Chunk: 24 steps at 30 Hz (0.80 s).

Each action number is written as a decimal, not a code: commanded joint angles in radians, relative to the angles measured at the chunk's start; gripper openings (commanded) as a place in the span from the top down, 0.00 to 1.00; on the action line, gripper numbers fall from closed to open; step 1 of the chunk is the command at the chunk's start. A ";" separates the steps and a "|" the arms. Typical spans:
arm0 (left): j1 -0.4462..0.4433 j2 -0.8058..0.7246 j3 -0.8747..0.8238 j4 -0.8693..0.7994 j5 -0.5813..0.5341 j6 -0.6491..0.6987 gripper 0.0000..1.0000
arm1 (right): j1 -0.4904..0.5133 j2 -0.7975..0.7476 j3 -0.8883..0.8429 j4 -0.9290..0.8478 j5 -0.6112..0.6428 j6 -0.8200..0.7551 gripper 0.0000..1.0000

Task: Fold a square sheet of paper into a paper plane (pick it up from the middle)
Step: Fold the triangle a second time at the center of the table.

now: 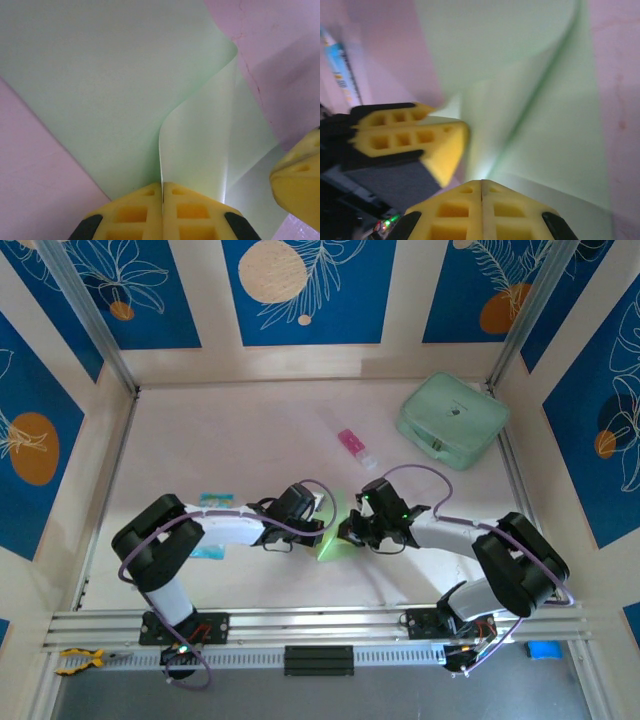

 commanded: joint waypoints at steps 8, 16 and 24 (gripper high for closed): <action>0.006 0.033 0.003 -0.035 0.023 -0.004 0.94 | 0.008 0.096 0.054 0.121 -0.063 0.051 0.98; 0.006 0.034 0.000 -0.034 0.021 -0.003 0.94 | 0.009 0.154 0.067 0.130 -0.067 0.051 0.98; 0.007 0.045 0.006 -0.035 0.027 0.002 0.94 | 0.006 0.181 0.020 0.109 -0.034 0.036 0.98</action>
